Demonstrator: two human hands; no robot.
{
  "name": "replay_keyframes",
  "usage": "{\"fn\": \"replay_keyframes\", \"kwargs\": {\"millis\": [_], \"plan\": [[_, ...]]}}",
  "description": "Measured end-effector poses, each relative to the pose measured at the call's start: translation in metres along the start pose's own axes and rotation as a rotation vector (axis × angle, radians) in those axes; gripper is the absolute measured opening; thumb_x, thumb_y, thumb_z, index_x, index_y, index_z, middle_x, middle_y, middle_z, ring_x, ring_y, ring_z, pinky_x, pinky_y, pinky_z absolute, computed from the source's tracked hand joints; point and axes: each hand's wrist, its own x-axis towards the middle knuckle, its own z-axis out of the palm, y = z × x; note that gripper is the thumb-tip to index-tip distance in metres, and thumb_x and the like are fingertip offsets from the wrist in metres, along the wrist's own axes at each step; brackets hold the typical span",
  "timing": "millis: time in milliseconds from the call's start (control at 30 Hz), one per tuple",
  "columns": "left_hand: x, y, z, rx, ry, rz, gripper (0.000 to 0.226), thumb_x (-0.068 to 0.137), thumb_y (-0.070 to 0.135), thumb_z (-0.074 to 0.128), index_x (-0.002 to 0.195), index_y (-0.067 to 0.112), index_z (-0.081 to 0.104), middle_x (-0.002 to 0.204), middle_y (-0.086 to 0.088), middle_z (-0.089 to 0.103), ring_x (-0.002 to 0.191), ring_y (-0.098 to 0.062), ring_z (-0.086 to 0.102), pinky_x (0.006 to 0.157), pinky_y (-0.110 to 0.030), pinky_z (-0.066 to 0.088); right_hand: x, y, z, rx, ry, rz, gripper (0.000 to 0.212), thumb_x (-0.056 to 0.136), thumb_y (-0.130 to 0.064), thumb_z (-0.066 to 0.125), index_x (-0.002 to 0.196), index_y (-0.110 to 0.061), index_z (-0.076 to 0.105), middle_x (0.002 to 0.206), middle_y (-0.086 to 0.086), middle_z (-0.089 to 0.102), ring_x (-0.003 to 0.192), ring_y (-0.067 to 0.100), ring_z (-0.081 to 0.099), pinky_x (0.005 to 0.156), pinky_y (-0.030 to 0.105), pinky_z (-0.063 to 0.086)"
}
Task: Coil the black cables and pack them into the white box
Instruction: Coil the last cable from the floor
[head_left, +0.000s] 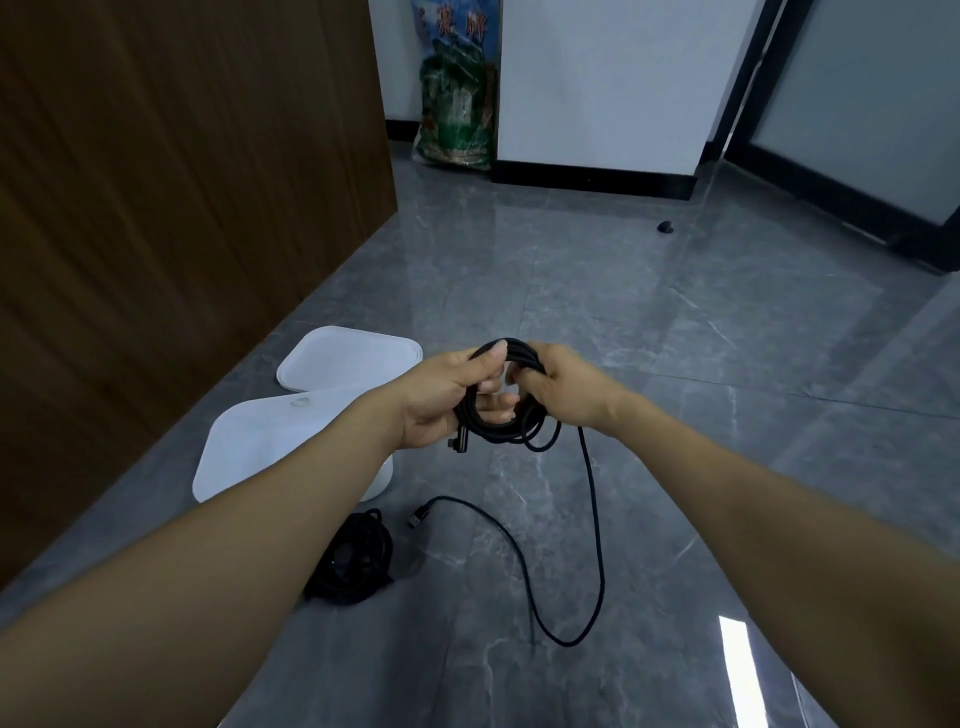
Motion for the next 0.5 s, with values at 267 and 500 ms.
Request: {"fn": "replay_keyframes", "kwargs": {"millis": [267,500], "plan": [[0.005,0.004,-0.002,0.040,0.160,0.047,0.040,0.100,0.034,0.038,0.064,0.018,0.036,0.044,0.011,0.027,0.035,-0.002,0.022,0.038,-0.014,0.025,-0.001,0.001,0.001,0.107,0.021,0.065,0.023,0.097,-0.026,0.049,0.083,-0.008,0.053,0.064,0.002,0.053,0.053,0.011,0.047,0.041,0.011,0.036],[0.007,0.001,-0.024,0.190,0.445,0.114,0.041,0.100,0.031,0.043,0.064,0.020,0.030,0.043,0.011,0.027,0.039,-0.005,0.021,0.044,-0.021,0.022,-0.008,0.026,-0.016,0.131,0.189,0.116,0.038,0.099,-0.030,0.044,0.068,-0.013,0.059,0.060,0.000,0.052,0.056,0.009,0.045,0.058,0.017,0.037]]}}
